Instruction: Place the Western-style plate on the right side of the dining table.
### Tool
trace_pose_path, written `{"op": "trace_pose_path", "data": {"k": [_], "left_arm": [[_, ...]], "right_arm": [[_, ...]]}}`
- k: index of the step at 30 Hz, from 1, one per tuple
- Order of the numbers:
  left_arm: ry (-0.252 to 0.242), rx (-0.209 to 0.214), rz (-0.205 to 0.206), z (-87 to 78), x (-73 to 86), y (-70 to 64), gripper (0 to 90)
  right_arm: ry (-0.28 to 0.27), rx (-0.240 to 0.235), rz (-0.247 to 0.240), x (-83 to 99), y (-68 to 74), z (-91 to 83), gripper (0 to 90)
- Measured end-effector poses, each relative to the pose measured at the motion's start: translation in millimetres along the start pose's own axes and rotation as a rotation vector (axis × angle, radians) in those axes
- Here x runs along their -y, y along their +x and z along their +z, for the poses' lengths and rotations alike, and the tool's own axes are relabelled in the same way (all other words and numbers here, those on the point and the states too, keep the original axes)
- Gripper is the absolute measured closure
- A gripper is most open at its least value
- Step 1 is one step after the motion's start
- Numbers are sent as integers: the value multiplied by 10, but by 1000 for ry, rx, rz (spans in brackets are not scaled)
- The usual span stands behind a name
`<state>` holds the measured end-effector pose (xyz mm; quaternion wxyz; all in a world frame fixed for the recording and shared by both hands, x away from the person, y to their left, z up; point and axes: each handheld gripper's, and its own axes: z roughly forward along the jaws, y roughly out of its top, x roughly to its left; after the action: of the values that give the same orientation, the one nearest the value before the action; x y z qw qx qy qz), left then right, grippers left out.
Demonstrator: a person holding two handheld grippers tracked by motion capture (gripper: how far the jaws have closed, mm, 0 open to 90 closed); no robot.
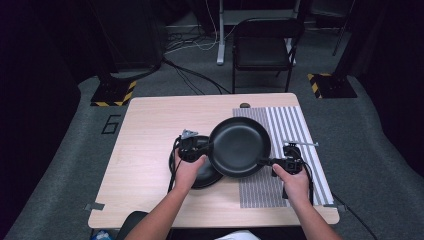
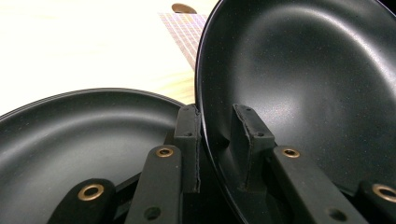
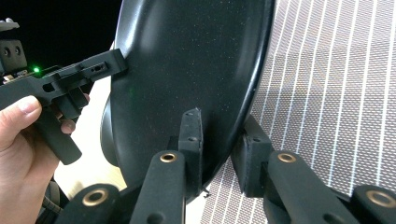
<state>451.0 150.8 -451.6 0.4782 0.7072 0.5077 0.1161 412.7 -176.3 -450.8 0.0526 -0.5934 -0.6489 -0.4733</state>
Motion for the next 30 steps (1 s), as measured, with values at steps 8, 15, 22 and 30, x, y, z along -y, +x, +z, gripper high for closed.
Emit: {"op": "trace_pose_path", "data": {"k": [8, 15, 22, 30], "left_arm": [[6, 12, 4, 36, -16, -37, 726], [14, 16, 13, 73, -33, -92, 725], [10, 20, 16, 111, -84, -172, 726], [8, 35, 27, 166, -148, -261, 726]], "right_arm": [[-14, 9, -2, 5, -14, -56, 747], [-26, 16, 2, 0, -51, -109, 748], [-41, 20, 4, -18, -75, -187, 749], [-67, 22, 11, -58, -123, -291, 752]]}}
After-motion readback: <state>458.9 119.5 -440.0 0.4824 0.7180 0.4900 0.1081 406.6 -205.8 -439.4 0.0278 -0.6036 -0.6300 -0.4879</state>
